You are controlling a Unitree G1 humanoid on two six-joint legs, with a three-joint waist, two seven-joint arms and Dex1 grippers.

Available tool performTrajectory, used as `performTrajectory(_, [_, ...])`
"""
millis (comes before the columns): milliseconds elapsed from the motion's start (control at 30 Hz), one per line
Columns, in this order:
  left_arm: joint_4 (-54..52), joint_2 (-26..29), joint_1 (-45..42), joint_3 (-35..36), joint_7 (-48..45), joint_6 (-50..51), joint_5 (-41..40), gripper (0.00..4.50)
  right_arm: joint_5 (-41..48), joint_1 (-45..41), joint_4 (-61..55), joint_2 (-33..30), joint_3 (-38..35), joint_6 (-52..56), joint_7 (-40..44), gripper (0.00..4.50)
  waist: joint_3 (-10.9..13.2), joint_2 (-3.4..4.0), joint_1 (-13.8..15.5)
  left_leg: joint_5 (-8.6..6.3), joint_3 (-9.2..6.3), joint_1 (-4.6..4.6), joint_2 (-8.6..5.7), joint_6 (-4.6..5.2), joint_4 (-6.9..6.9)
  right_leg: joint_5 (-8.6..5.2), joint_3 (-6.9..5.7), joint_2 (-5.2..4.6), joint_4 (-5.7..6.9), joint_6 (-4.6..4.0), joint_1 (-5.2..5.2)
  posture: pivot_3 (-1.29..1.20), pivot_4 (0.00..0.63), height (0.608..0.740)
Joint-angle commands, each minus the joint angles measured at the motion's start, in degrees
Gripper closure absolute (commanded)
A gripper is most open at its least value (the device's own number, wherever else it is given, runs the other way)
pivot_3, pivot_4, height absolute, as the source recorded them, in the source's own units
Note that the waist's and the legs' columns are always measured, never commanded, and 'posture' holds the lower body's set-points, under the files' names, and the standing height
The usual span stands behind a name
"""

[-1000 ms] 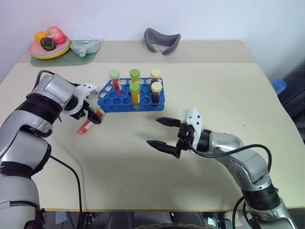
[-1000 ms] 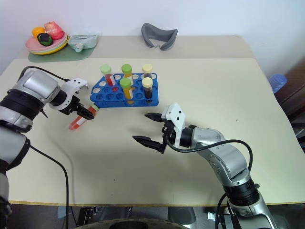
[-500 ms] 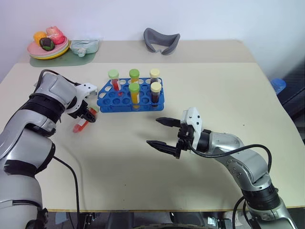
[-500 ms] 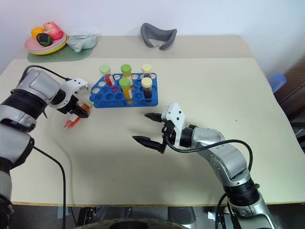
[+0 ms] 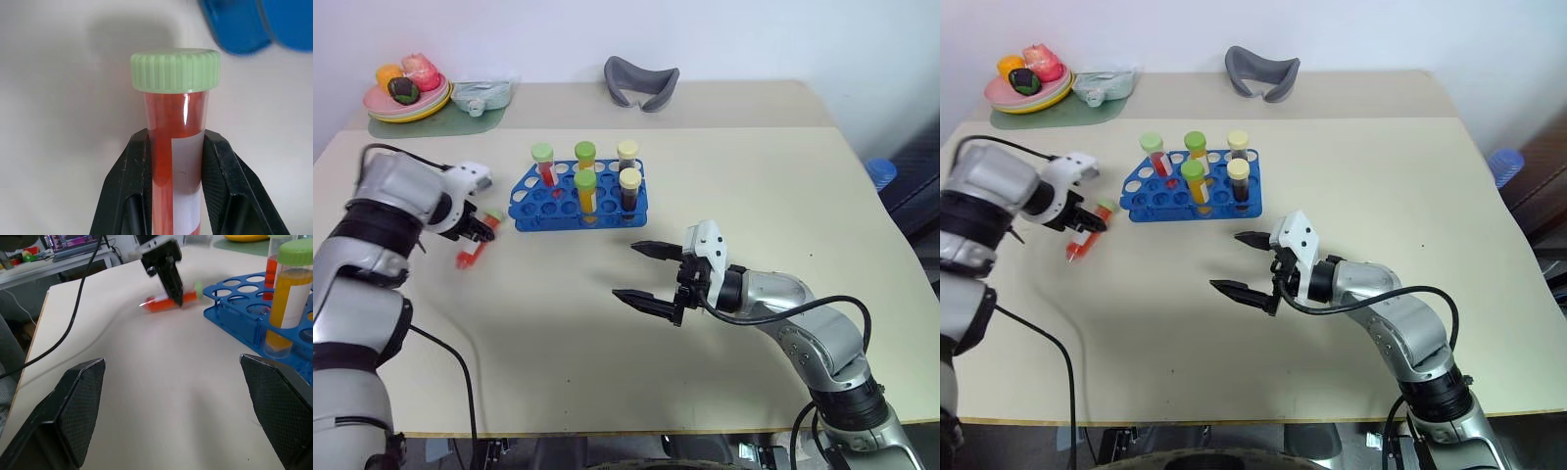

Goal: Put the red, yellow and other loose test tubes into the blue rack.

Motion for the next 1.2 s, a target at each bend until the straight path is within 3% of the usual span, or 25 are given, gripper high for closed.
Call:
performTrajectory(33, [-13.8,-0.8,5.0,20.0,10.6,-11.7,-5.3,3.75,0.9,0.8,-2.8,-0.1,-1.2,-0.6,-0.3,0.00,0.0,-0.01,0.3,0.00,0.00,-0.03,0.01,0.00,0.01,0.00,-0.01,-0.01,-0.02,0.00,0.00,0.00,0.150,0.740])
performTrajectory(133, [-26.8,-5.2,13.0,28.7,16.1,-18.3,-7.9,3.75,0.6,0.9,-2.0,0.5,-1.5,-0.8,-1.2,0.00,0.0,-0.01,0.5,0.02,0.02,-0.09,-0.01,-0.05,0.08,0.01,-0.01,-0.08,-0.04,0.01,0.02,0.00,0.150,0.740])
performTrajectory(267, [-42.7,-15.8,22.1,33.8,22.0,-25.3,-12.8,3.75,0.2,0.4,-0.8,0.5,-1.3,-1.2,-1.1,0.00,0.0,-0.01,0.7,0.04,0.04,-0.04,-0.01,-0.07,0.08,0.01,-0.01,-0.08,-0.06,0.01,0.09,0.00,0.150,0.740])
performTrajectory(400, [-49.5,-24.7,31.3,29.4,30.4,-36.2,-7.8,3.75,-0.1,0.2,0.0,0.5,-0.9,-1.4,-0.6,0.00,0.0,-0.02,0.3,0.01,0.06,-0.03,-0.02,-0.02,0.15,0.02,0.02,-0.07,-0.05,0.02,0.10,0.00,0.150,0.740])
performTrajectory(533, [-46.4,-34.3,36.9,25.8,43.7,-49.5,-0.1,3.75,0.1,0.1,-0.1,0.1,-1.0,-1.0,-0.5,0.00,-0.1,0.02,0.3,0.01,0.09,0.13,-0.01,-0.01,0.14,0.03,0.09,-0.03,0.07,0.00,0.14,0.00,0.150,0.740])
performTrajectory(667, [-40.9,-35.7,38.2,24.2,47.9,-57.7,3.8,3.75,0.0,-0.2,-0.1,-0.4,-1.3,-0.9,-0.3,0.00,-0.1,0.02,0.4,0.00,0.09,0.12,-0.03,-0.01,0.20,0.03,0.09,-0.03,0.08,0.00,0.17,0.00,0.150,0.740])
performTrajectory(833, [-33.4,-36.5,38.1,25.7,49.7,-64.2,1.9,3.75,0.0,0.2,-0.7,-0.4,-1.4,-0.7,-0.9,0.00,-0.1,0.02,0.4,0.00,0.09,0.13,-0.04,0.00,0.18,0.03,0.08,-0.03,0.07,0.00,0.17,0.00,0.150,0.740])
performTrajectory(1200, [-33.7,-38.7,39.2,25.7,48.2,-64.3,-3.9,3.75,0.5,1.2,-1.9,-0.5,-1.9,-0.2,-2.4,0.00,-0.1,0.02,0.4,0.00,0.08,0.13,-0.04,-0.01,0.17,0.03,0.07,-0.03,0.07,0.01,0.18,0.00,0.150,0.740])
